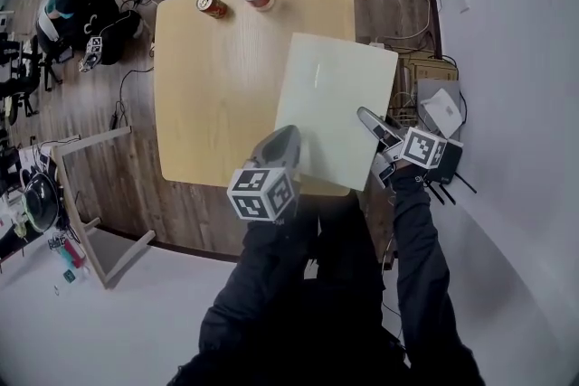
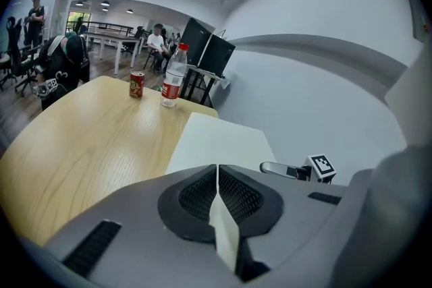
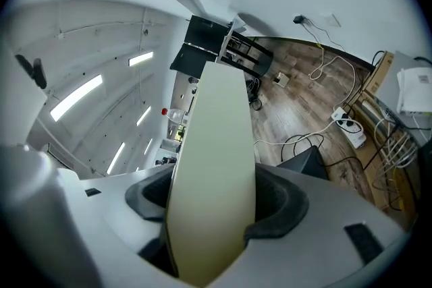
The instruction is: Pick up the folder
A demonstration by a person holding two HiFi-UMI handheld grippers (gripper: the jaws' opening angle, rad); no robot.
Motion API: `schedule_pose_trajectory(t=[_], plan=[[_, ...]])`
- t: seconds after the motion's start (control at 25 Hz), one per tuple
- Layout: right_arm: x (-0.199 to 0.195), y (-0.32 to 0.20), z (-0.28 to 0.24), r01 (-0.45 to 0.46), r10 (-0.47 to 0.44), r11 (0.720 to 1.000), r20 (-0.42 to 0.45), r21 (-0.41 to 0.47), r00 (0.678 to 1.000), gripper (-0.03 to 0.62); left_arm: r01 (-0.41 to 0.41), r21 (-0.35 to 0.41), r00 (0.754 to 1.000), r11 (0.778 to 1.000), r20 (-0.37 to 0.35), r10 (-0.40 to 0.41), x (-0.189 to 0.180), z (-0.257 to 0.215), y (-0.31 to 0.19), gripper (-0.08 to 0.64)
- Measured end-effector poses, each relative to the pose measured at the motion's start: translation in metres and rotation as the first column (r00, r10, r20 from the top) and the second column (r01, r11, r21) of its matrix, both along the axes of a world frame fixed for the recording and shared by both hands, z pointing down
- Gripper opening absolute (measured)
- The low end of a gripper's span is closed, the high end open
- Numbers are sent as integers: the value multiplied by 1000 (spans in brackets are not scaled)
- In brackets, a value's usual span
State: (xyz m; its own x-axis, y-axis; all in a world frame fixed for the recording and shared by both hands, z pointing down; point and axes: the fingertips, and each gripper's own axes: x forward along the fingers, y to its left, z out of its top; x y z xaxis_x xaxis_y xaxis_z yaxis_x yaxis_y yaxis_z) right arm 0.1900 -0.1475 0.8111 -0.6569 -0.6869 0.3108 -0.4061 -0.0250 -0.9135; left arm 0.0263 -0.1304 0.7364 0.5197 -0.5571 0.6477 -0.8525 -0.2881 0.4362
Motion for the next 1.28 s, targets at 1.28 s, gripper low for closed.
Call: schedule_pose_trajectory(t=[1.28], plan=[[-102, 6, -315, 378, -29, 839, -661, 392, 750, 285, 212, 344, 977, 914, -66, -202, -61, -235, -13, 40]])
